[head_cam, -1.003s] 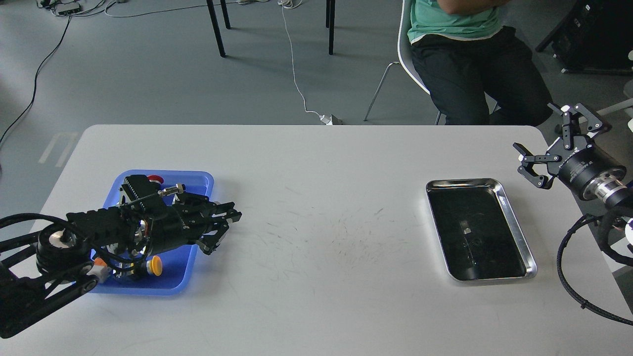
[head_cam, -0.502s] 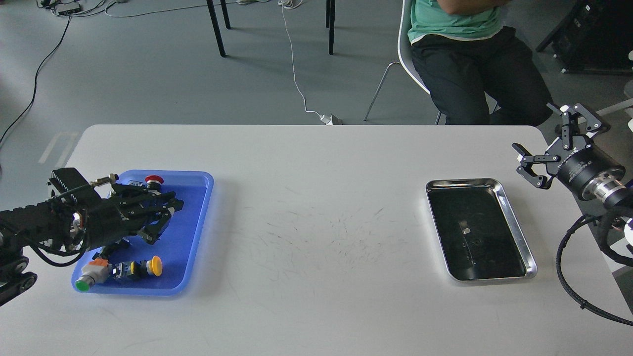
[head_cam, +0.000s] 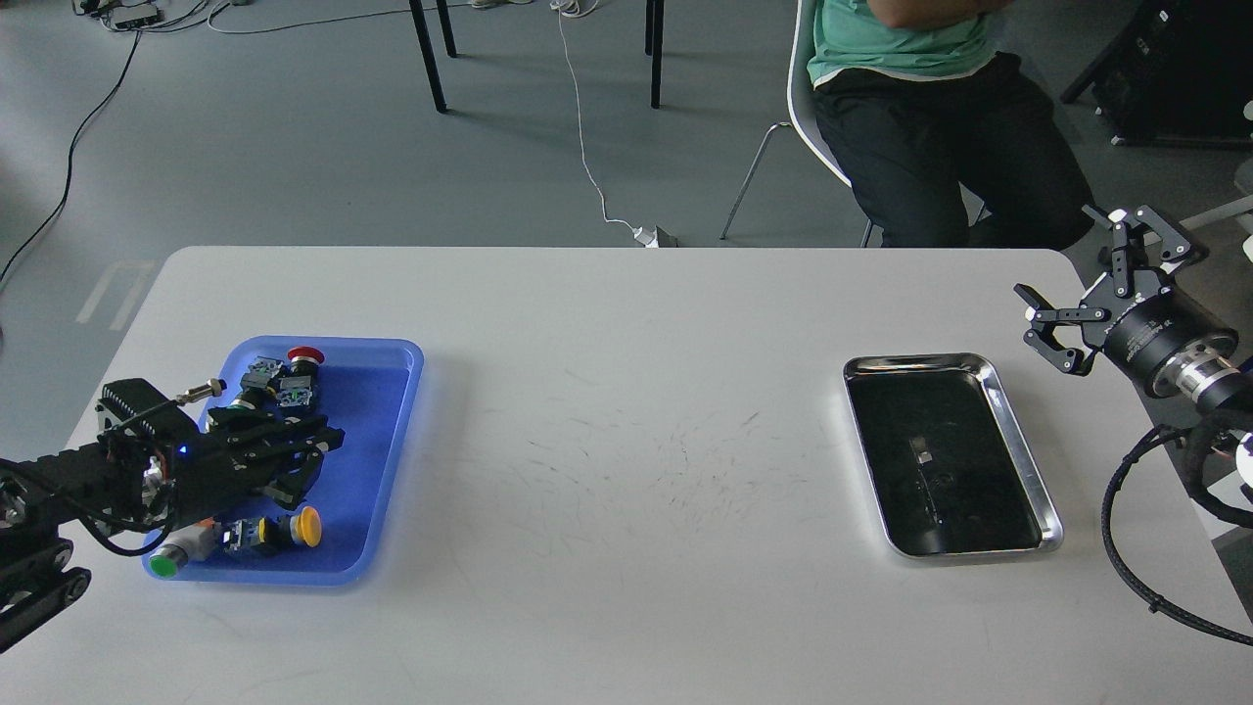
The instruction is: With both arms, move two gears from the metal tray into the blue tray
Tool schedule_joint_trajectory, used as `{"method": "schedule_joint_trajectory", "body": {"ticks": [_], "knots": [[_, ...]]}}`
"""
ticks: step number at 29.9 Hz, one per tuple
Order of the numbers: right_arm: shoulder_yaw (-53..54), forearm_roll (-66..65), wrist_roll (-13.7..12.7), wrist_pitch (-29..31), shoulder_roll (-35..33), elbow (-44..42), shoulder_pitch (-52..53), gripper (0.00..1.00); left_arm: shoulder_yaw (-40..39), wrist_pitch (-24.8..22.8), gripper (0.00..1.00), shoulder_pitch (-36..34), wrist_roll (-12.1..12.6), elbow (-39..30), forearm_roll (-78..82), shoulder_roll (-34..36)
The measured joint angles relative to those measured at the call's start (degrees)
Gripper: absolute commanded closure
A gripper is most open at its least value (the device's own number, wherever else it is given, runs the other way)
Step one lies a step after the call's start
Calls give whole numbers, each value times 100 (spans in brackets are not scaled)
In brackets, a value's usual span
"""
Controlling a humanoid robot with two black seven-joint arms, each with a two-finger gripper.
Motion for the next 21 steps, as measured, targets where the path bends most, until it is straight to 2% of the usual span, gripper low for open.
{"method": "schedule_joint_trajectory", "body": {"ticks": [3, 5, 10, 16, 21], "knots": [[0, -4, 0, -3, 0, -5, 0, 3, 0, 25, 49, 2, -2, 60, -122, -37], [0, -7, 0, -4, 0, -14, 8, 3, 0, 32, 40, 1, -3, 70, -193, -43], [0, -7, 2, -4, 0, -18, 16, 3, -4, 36, 26, -46, -5, 64, -329, -40], [0, -2, 2, -4, 0, -12, 25, 3, -61, 91, 21, -111, -10, -54, -602, 114], [12, 1, 2, -4, 0, -3, 42, 3, -100, 127, 21, -482, -8, -499, -1401, 441]]}}
